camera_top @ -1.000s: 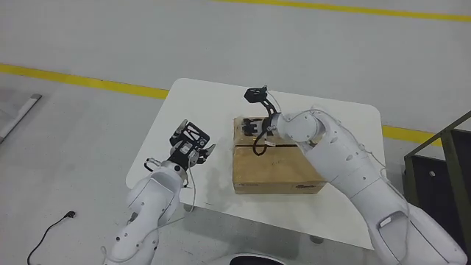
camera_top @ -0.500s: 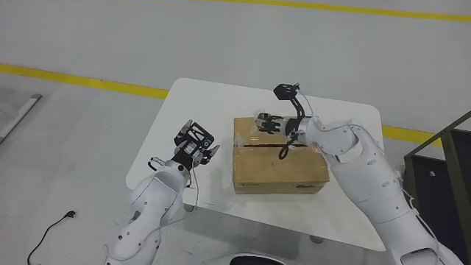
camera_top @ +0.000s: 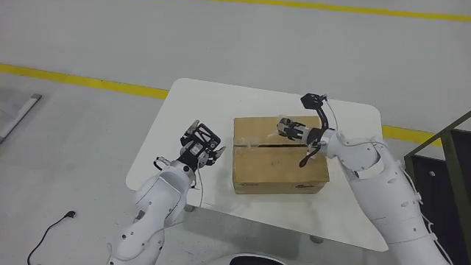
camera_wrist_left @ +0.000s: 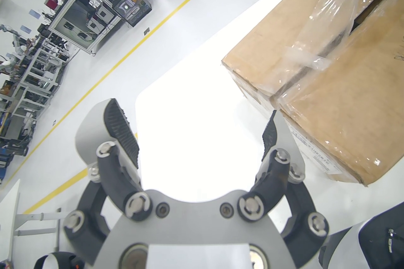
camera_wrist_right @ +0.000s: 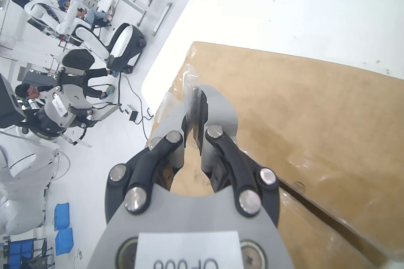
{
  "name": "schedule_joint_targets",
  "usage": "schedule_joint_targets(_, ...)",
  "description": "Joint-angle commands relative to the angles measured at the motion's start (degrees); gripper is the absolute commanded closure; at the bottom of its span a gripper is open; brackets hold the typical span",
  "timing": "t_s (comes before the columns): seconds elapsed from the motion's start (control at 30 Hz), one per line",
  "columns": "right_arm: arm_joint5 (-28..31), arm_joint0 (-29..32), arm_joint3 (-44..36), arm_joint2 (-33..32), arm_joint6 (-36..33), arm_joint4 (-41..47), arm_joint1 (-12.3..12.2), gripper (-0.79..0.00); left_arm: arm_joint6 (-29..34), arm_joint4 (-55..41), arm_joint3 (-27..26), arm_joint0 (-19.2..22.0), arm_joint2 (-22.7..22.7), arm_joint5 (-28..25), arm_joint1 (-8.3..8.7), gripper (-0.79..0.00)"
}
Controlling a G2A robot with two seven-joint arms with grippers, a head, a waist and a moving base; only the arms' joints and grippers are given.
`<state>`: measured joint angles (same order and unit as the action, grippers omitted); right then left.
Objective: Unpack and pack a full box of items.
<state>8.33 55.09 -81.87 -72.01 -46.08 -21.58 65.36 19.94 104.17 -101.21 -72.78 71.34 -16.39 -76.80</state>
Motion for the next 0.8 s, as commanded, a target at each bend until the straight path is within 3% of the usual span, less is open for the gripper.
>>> schedule_joint_targets(0.0, -0.36, 0.99, -0.25, -0.54, 0.50, -1.11, -0.22, 0.000, 0.03, 0.04, 0.07, 0.13, -0.24, -0.05, 0.00, -0.785)
schedule_joint_targets(0.23, -0.64, 4.03, -0.96, -0.15, 4.49, -6.18, -0.52, 0.000, 0.11, 0.28, 0.40, 0.48, -0.97, -0.37, 0.02, -0.785)
schedule_joint_targets(0.77, -0.80, 7.71, -2.60, -4.16, 9.10, -7.81, -1.36, 0.000, 0.08, 0.03, 0.78, 1.39, -2.47, -0.97, 0.00, -0.785)
